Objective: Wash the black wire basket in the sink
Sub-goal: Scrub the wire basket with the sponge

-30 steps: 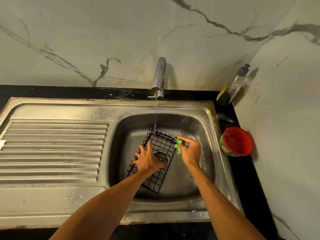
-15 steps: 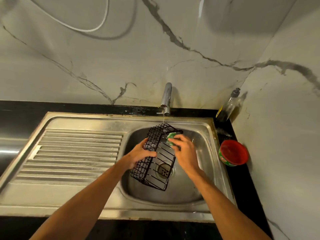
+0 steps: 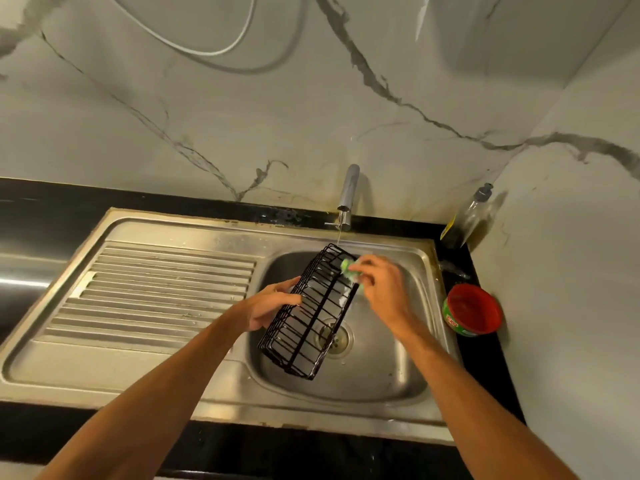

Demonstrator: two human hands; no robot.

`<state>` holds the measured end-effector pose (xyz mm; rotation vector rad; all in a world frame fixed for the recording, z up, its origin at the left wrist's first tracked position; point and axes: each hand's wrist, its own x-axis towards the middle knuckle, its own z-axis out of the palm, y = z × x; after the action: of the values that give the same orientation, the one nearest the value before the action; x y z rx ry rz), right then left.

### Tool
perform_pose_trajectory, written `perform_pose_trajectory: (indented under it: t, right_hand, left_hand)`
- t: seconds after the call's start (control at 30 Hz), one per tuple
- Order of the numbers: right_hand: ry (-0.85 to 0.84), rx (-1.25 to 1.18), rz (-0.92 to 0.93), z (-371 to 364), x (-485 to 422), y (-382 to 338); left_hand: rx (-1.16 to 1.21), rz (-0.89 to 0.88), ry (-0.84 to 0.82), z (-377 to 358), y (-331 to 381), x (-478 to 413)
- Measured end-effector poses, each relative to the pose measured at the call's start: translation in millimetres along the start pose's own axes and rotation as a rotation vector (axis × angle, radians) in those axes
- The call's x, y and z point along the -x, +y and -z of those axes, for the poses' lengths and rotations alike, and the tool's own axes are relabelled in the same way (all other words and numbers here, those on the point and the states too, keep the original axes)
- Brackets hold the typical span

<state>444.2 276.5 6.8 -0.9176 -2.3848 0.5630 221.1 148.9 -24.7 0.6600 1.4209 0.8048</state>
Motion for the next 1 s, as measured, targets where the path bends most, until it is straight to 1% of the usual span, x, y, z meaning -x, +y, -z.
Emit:
perform_pose_trajectory:
  t: [0.07,0.1,0.13,0.23,0.27,0.3,0.37,0.4,0.43,0.47,0.5,0.57,0.6,0.63,0.7,0.73,0.77,0.87,0.9,0.93,1.0]
  right_hand:
    - [0.106,-0.007,-0.113,7.4,-18.8,8.3]
    - [0.108,-0.014,-0.116,6.7,-20.4,5.1]
    - [0.076,-0.007,-0.074,3.9,-16.4,-2.5]
    - [-0.090,0.026,0.149,-6.4,15.9,-27.6]
    - [-0.129,0.027,0.179,-5.2,19.0,-27.7]
    - [-0.128,0.021,0.162,-2.5,13.0,-23.8]
    - [0.000,0.009,0.032,5.9,-10.2,-12.5]
    - [0.045,0.001,-0.022,10.5,-18.2,-10.1]
    - [0.053,0.005,-0.032,11.1,-20.1,-10.9]
    - [0.027,0.011,0.008,8.6,-15.5,-16.7]
    - [-0.028,0.020,0.087,3.3,-5.3,-23.8]
    - [-0.170,0.025,0.238,-4.0,19.0,-34.0]
    - [-0.195,0.024,0.252,-2.9,20.1,-32.5]
    - [-0.165,0.017,0.203,-0.9,12.1,-28.3]
    - [-0.014,-0.012,0.034,6.6,-10.0,-18.6]
    - [0.018,-0.020,-0.012,9.2,-14.5,-18.7]
    - [0.010,-0.012,-0.003,9.4,-12.1,-23.9]
    - [-0.157,0.007,0.217,-0.7,26.2,-45.8]
    - [-0.196,-0.003,0.247,-1.2,32.1,-44.9]
    - [-0.196,-0.012,0.211,-0.2,27.1,-40.8]
    - [-0.068,-0.032,0.051,0.6,3.8,-28.2]
  left_hand:
    - [0.020,0.001,0.025,-0.4,1.7,-0.8]
    - [0.032,0.002,0.048,-0.1,2.2,-2.6]
    - [0.045,0.002,0.063,1.1,2.3,-6.6]
    - [0.072,-0.004,0.073,9.0,2.2,-13.1]
    - [0.068,-0.004,0.065,12.0,1.6,-13.8]
    - [0.073,0.002,0.053,12.9,2.6,-11.8]
    - [0.072,-0.002,0.030,12.1,4.7,-9.1]
    - [0.088,-0.008,0.032,10.7,6.6,-9.0]
    - [0.106,-0.011,0.042,9.4,9.0,-9.0]
    - [0.113,-0.011,0.056,9.1,9.9,-10.8]
    - [0.117,-0.013,0.068,9.1,11.6,-10.8]
    - [0.116,0.005,0.083,11.0,11.1,-10.3]
    - [0.112,0.017,0.079,11.6,10.7,-10.0]
    - [0.113,0.026,0.072,11.6,10.5,-9.1]
    - [0.113,0.044,0.054,10.5,10.6,-9.1]
    - [0.110,0.049,0.051,9.1,11.7,-9.3]
    - [0.109,0.040,0.050,7.1,14.0,-7.9]
    - [0.114,0.011,0.092,7.8,17.4,-4.8]
    - [0.115,0.013,0.096,9.9,15.5,-4.8]
    - [0.118,0.023,0.086,11.0,13.4,-5.9]
    - [0.123,0.043,0.084,10.2,8.7,-6.1]
